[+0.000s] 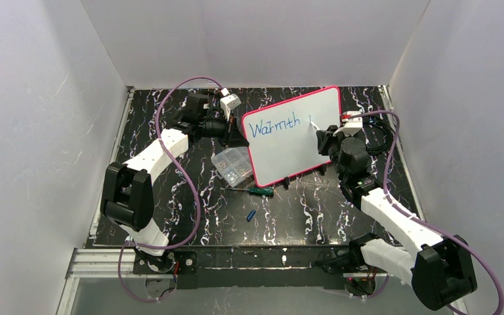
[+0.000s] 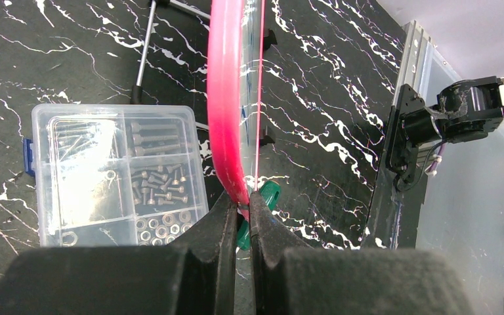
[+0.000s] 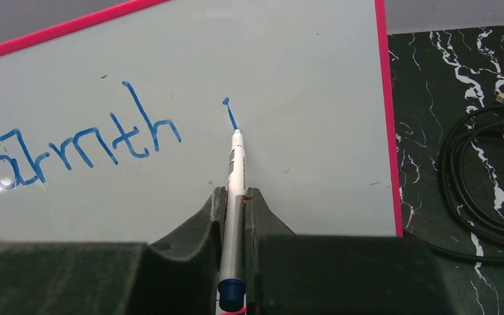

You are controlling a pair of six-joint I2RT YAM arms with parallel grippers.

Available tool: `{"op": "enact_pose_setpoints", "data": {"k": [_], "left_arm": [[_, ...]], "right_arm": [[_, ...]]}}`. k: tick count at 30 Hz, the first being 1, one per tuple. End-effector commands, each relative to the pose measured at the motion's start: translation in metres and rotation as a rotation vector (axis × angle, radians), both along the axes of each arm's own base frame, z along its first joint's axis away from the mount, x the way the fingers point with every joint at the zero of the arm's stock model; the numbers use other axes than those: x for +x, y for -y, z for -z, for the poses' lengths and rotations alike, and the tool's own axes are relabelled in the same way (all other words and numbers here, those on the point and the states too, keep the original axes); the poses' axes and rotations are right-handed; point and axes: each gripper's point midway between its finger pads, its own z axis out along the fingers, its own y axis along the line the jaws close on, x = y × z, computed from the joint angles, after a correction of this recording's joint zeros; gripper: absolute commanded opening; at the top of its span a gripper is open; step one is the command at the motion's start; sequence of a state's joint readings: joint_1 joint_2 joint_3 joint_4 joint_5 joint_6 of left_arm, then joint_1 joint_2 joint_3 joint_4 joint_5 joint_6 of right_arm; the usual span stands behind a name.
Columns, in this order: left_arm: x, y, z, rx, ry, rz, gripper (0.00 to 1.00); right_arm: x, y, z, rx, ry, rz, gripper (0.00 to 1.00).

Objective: Write a sentence on the whiteboard

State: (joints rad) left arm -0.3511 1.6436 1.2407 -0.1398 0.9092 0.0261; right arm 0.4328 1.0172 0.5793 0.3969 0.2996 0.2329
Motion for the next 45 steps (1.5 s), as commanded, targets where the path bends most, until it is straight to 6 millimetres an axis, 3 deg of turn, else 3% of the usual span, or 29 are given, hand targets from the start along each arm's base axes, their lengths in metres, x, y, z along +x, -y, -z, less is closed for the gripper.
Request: {"op": "enact_pose_setpoints", "data": {"k": [1,5,13,19,34,40,45], "left_arm": [[-0.011,0.004,-0.036,-0.045,0.082,0.056,0.00],[-0.012,0.004,-0.036,-0.045,0.081,0.056,0.00],[-0.011,0.004,-0.035,-0.047,0.079,0.056,0.00],[-0.011,0.004,-0.036,-0.047,0.081,0.056,0.00],[-0.011,0.004,-0.034,-0.045,0.076,0.056,0.00],[-0.010,0.004,-0.035,-0.045,0.078,0.054,0.00],[-0.011,0.004,-0.035,-0.046,0.078,0.056,0.00]], "right_arm": [[-0.003,0.002,-0.003,0.017,0.007,0.003,0.01],[-0.003,0.003,-0.013,0.025,0.029,0.007,0.01],[-0.003,0.003,-0.055,0.070,0.123,0.007,0.01],[0.008,0.000,-0.069,0.059,0.159,0.012,0.01],[0.019,-0.005,-0.058,0.042,0.142,0.008,0.01],[0.008,0.008,-0.069,0.048,0.166,0.050,0.01],[0.008,0.015,-0.058,0.026,0.145,0.087,0.01]]}}
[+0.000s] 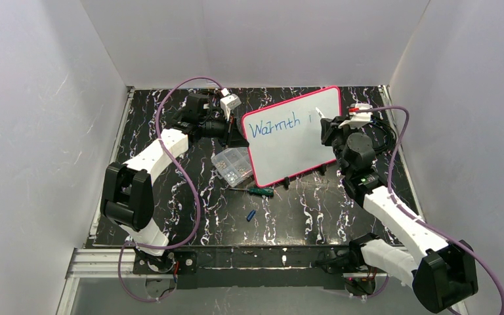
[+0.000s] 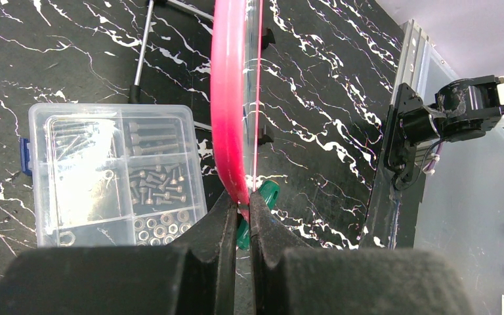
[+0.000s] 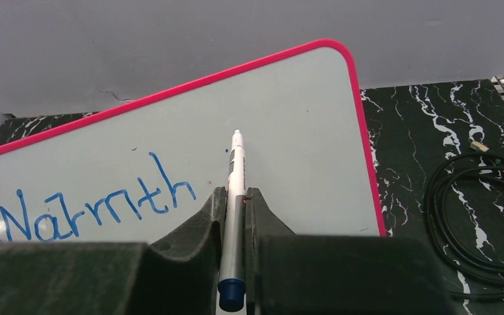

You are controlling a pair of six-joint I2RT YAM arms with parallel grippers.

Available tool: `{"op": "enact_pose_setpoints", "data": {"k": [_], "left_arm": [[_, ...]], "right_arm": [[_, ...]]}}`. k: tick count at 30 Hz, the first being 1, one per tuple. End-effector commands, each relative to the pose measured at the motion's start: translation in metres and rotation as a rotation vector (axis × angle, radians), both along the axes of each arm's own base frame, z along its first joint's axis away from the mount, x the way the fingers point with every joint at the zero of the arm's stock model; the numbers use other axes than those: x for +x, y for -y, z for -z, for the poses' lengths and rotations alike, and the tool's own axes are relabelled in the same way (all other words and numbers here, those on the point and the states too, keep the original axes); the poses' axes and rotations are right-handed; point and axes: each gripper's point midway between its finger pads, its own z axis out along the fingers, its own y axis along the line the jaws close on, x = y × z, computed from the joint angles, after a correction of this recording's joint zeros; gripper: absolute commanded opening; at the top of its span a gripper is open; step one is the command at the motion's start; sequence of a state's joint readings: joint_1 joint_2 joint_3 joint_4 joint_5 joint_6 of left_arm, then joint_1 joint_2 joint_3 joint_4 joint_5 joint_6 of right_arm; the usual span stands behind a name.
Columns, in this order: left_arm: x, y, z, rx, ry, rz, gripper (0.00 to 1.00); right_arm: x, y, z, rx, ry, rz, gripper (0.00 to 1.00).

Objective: Write a sentence on the whiteboard

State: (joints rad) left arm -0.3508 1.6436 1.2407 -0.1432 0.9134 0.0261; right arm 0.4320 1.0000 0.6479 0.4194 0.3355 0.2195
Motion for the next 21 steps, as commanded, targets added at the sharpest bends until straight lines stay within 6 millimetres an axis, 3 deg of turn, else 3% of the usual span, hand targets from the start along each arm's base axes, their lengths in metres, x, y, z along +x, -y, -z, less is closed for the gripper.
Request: {"op": "enact_pose_setpoints", "data": {"k": [1,21], "left_arm": [[-0.010,0.004,-0.035,-0.046,0.084,0.053,0.00],[-0.010,0.004,-0.036,-0.047,0.084,0.054,0.00]], "right_arm": [[0.002,0.010,-0.012,-0.003,0.042,0.051,0.01],[0.010,0.001,0.017,-0.047,-0.028,0.019,0.01]]}}
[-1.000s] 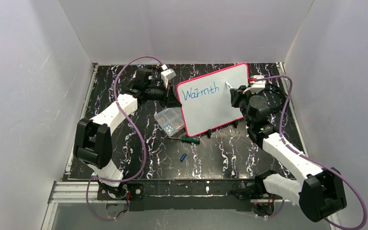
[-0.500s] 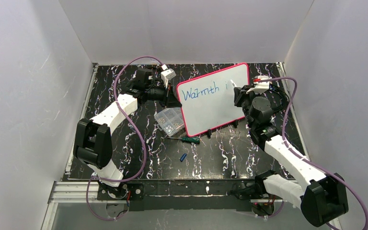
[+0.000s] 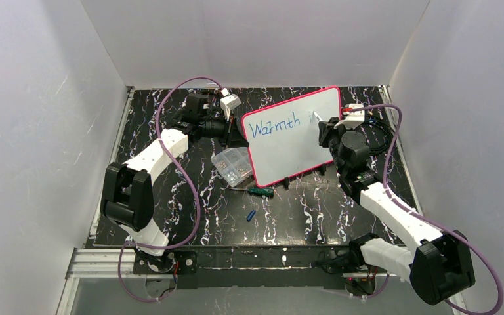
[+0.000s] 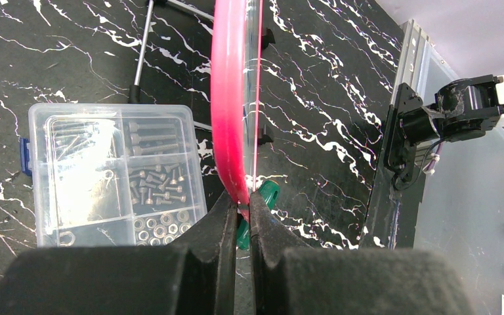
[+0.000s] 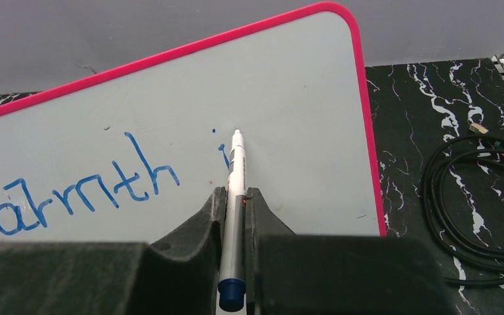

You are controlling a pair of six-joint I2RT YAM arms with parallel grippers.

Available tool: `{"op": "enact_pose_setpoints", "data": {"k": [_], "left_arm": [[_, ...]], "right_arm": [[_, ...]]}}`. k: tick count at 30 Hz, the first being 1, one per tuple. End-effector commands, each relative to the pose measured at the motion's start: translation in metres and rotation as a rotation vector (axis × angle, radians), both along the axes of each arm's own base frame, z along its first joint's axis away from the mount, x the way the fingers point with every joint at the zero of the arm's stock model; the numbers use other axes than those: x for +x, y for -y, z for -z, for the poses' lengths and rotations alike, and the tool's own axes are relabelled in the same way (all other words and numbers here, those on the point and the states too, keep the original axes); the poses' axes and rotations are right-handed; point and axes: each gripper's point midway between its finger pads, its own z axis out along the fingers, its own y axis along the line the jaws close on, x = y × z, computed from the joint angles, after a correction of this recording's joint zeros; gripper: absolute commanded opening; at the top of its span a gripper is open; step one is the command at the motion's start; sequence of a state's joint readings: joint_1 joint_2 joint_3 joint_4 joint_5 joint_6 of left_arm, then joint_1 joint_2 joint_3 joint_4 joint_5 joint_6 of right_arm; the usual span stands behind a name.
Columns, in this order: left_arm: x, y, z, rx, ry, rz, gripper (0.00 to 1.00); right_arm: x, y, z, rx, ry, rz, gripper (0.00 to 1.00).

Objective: Write a sentence on the whiteboard

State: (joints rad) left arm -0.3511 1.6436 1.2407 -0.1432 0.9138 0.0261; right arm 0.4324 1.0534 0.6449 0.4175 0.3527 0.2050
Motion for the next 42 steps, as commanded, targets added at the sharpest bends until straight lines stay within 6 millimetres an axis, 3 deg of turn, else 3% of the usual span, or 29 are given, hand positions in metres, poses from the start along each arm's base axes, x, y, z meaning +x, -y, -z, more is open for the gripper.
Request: {"op": "enact_pose_setpoints", "data": {"k": [1,14,30,42], "left_arm": [[-0.010,0.004,-0.036,-0.046,0.084,0.053,0.00],[-0.011,0.004,-0.038,-0.049,0.089,0.055,0.00],[-0.011,0.004,-0.039,-0.050,0.092,0.055,0.00],[-0.011,0.004,-0.038,-0.050,0.089,0.055,0.00]], "right_arm": [[0.002,0.001,-0.002,-0.011,0.016,0.001,0.01],[-0.014,0.006,0.033,-0.039,-0.070,-0.007,0.01],[0.000,0.001,-0.016,0.002,0.052,-0.002,0.01],[0.006,0.004,-0.025,-0.004,0.088,0.024,0.01]]}}
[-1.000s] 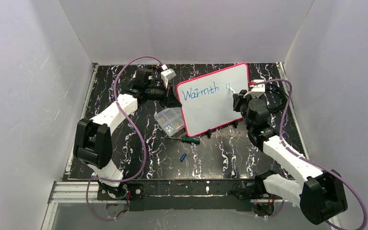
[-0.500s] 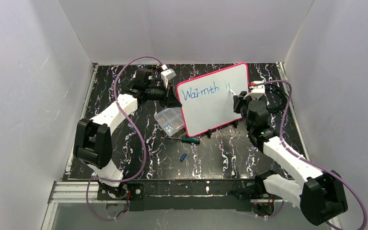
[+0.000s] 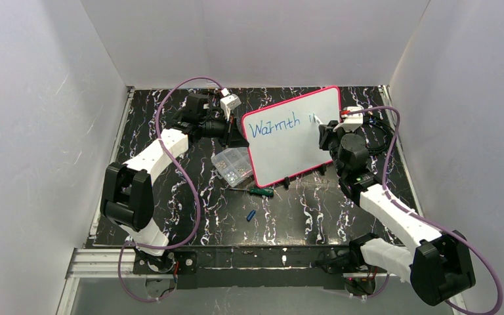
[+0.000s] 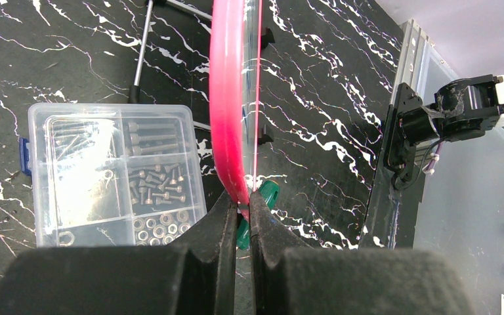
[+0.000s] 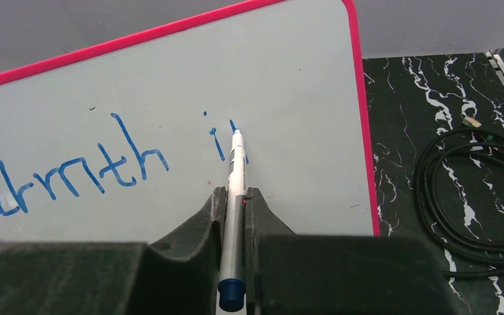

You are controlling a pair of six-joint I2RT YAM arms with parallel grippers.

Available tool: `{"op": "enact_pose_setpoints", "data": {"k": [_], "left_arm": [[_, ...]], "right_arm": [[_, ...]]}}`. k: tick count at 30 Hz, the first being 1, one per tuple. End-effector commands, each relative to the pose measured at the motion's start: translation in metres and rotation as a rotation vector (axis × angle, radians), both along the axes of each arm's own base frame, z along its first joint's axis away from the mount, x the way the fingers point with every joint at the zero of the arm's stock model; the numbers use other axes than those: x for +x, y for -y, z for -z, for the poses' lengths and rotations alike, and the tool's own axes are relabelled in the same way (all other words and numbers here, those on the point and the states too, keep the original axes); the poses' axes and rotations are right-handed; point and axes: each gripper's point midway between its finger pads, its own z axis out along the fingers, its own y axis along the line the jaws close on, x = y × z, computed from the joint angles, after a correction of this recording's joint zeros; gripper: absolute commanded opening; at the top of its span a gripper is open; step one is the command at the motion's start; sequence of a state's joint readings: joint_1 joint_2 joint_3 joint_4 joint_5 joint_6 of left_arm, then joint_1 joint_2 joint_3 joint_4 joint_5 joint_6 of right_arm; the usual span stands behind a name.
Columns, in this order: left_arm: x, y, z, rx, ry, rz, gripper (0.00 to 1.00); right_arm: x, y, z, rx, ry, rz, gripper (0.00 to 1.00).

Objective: Write a sentence on the whiteboard

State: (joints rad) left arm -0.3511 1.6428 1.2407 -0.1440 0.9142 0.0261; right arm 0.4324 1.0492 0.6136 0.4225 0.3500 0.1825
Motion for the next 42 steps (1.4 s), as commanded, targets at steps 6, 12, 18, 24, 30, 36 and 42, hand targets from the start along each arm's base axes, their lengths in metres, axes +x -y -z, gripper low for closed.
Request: {"op": "enact_pose_setpoints", "data": {"k": [6,12,18,24,30,36,42], "left_arm": [[-0.011,0.004,-0.037,-0.050,0.088,0.055,0.00],[-0.011,0.004,-0.038,-0.050,0.090,0.056,0.00],[-0.011,0.004,-0.038,-0.050,0.090,0.056,0.00],[-0.011,0.004,-0.037,-0.049,0.087,0.056,0.00],[-0.011,0.004,-0.037,-0.050,0.087,0.055,0.00],[-0.011,0.004,-0.038,-0.051,0.090,0.055,0.00],[-0.012,0.004,-0.040,-0.052,0.094,0.055,0.00]], "right_arm": [[0.013,0.007,-0.035,0.010,0.104,0.058,0.01],[0.015,0.009,-0.034,0.000,0.104,0.072,0.01],[0.013,0.010,-0.022,-0.005,0.076,0.072,0.01],[0.006,0.012,-0.007,0.001,0.040,0.069,0.01],[-0.002,0.015,0.007,0.007,0.007,0.074,0.01],[-0.004,0.016,0.014,0.000,-0.009,0.077,0.01],[-0.002,0.015,0.009,-0.001,0.000,0.075,0.01]]}}
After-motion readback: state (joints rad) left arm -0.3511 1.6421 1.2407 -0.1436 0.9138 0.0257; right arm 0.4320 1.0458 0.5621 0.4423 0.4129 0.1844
